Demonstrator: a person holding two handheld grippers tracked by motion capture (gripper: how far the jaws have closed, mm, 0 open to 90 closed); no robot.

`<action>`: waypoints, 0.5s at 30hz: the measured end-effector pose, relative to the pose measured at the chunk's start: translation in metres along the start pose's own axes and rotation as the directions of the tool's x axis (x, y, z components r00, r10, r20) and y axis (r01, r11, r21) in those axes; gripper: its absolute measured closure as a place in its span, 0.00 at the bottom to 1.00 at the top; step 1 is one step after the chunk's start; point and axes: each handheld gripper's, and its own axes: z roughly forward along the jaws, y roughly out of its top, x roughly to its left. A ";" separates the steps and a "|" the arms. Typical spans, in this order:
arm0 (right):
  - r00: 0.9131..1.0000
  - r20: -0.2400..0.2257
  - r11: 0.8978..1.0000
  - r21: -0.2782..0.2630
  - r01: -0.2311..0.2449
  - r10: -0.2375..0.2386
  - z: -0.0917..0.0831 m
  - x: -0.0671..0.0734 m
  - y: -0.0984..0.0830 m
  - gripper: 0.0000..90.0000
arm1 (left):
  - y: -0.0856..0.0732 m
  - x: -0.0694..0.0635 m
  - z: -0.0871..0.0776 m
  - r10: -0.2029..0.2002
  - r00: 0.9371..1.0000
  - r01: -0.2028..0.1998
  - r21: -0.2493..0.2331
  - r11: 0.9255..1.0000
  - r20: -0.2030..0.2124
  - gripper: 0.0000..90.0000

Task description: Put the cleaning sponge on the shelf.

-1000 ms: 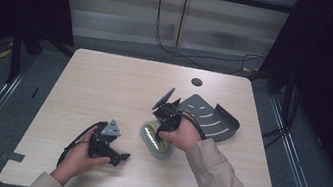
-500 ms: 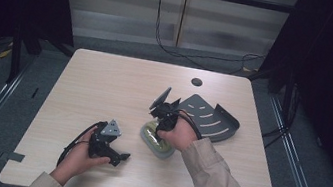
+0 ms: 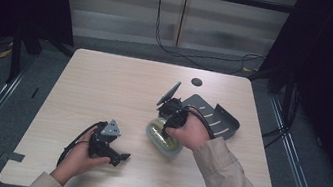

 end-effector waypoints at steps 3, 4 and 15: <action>1.000 0.009 1.000 -0.010 0.008 -0.008 -0.007 -0.002 -0.002 0.79 | 0.000 0.000 0.000 -0.001 1.000 0.001 -0.001 1.000 -0.005 0.00; 1.000 0.009 1.000 -0.011 0.006 -0.006 -0.010 -0.003 -0.003 0.79 | 0.000 0.000 0.000 0.000 1.000 0.000 0.000 1.000 0.000 0.00; 0.999 -0.040 0.999 -0.035 0.004 -0.006 -0.021 -0.007 -0.008 0.79 | 0.000 0.000 0.000 -0.001 1.000 0.001 -0.001 1.000 -0.005 0.00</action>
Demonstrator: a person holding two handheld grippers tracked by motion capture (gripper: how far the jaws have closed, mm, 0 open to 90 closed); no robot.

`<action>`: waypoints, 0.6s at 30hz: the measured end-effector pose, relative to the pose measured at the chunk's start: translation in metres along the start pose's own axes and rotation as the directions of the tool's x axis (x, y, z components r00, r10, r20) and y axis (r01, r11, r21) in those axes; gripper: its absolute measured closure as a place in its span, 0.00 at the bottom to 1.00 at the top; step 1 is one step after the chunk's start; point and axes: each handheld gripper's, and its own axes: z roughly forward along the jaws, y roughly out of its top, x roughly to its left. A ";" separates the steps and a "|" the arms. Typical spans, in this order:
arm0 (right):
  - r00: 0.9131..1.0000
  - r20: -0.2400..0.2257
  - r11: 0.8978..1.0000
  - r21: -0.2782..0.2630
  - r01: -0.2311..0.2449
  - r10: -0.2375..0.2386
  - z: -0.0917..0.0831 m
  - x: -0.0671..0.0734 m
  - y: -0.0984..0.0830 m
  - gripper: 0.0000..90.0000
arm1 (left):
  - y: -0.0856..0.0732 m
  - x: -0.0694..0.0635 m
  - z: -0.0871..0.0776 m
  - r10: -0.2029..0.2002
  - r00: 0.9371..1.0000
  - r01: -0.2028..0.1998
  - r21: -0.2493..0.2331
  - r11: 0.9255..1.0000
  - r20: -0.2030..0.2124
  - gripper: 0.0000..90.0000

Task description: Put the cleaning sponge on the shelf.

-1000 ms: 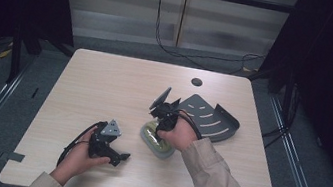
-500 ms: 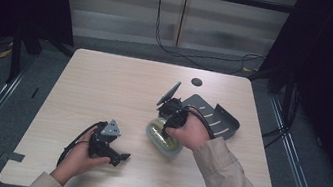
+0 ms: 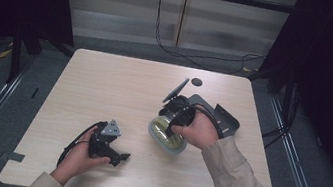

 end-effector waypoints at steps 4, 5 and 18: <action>1.000 -0.017 1.000 -0.011 -0.003 0.003 -0.005 0.002 0.002 0.79 | 0.000 0.000 0.000 0.000 1.000 0.000 0.000 1.000 0.000 0.00; 1.000 -0.018 1.000 -0.012 -0.001 0.001 -0.007 0.002 0.003 0.79 | 0.000 0.000 0.000 0.001 1.000 -0.001 0.000 1.000 0.000 0.00; 0.999 -0.040 1.000 -0.021 -0.002 0.001 -0.012 0.000 0.002 0.79 | 0.000 0.000 0.000 0.000 1.000 0.000 0.000 1.000 0.000 0.00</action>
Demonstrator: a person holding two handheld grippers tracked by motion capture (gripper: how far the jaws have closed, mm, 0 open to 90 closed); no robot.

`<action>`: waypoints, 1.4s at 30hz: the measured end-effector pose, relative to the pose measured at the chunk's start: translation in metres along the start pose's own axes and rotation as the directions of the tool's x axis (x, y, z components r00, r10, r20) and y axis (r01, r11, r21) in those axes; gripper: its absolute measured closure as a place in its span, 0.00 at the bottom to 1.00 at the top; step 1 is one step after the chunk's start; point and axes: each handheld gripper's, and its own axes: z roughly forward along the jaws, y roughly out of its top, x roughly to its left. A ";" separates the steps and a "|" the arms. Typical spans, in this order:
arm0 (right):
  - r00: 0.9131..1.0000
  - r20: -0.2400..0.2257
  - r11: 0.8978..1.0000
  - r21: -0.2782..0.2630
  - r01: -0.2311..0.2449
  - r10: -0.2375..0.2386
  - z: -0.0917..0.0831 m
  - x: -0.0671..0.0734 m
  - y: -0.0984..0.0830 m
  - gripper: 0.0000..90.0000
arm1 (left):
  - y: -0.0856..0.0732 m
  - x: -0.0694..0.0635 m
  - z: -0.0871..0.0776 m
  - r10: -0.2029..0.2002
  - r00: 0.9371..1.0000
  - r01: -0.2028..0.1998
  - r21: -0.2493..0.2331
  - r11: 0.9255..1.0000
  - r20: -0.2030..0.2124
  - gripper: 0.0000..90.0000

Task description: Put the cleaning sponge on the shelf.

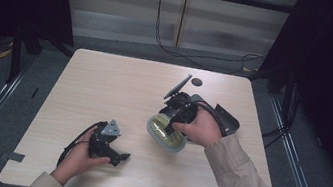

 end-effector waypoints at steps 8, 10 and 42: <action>1.000 0.006 1.000 0.006 0.029 -0.029 0.003 0.004 0.003 0.79 | 0.000 0.000 0.000 0.000 1.000 0.000 0.000 1.000 0.000 0.00; 1.000 0.011 1.000 0.010 0.028 -0.028 0.003 0.002 0.003 0.79 | 0.000 0.000 0.000 0.000 1.000 0.000 0.000 1.000 0.000 0.00; 0.992 0.093 0.996 -0.049 -0.081 0.085 -0.018 -0.071 -0.012 0.79 | 0.000 0.000 0.000 -0.001 1.000 0.001 0.000 1.000 0.000 0.00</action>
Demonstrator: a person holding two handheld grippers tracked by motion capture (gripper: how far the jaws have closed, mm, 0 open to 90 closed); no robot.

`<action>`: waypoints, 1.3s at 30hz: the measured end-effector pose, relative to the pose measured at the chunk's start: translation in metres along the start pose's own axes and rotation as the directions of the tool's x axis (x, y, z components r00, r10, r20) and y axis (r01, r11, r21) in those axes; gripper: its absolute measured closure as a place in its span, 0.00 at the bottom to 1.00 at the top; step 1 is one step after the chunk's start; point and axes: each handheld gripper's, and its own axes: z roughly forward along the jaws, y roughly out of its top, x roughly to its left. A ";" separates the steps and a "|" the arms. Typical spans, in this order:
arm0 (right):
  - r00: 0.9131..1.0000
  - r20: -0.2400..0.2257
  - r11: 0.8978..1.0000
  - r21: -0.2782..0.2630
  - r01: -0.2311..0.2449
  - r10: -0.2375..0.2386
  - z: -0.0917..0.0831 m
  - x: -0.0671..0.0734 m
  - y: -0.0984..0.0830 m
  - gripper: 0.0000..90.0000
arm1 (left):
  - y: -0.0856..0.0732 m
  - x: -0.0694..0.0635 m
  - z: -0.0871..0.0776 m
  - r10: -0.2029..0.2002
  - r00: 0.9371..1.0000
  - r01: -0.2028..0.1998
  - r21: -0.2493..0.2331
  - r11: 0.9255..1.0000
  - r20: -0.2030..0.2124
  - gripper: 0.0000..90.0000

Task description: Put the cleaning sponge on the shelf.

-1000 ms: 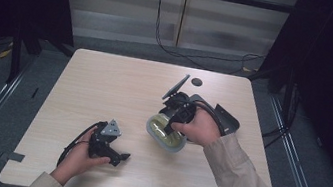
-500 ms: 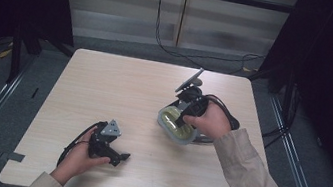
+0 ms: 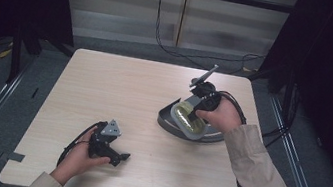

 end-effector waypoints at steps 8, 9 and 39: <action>0.999 0.031 1.000 -0.002 -0.005 0.006 0.003 -0.017 -0.001 0.79 | 0.000 0.000 0.000 0.001 1.000 -0.001 0.001 1.000 0.000 0.00; 1.000 0.030 1.000 -0.004 -0.008 0.008 0.003 -0.019 -0.001 0.79 | 0.000 0.000 0.000 0.001 1.000 -0.001 0.000 1.000 0.000 0.00; 0.993 0.115 0.999 -0.008 -0.039 0.039 0.017 -0.074 -0.009 0.79 | 0.000 0.000 0.000 -0.001 1.000 0.001 -0.001 1.000 -0.001 0.00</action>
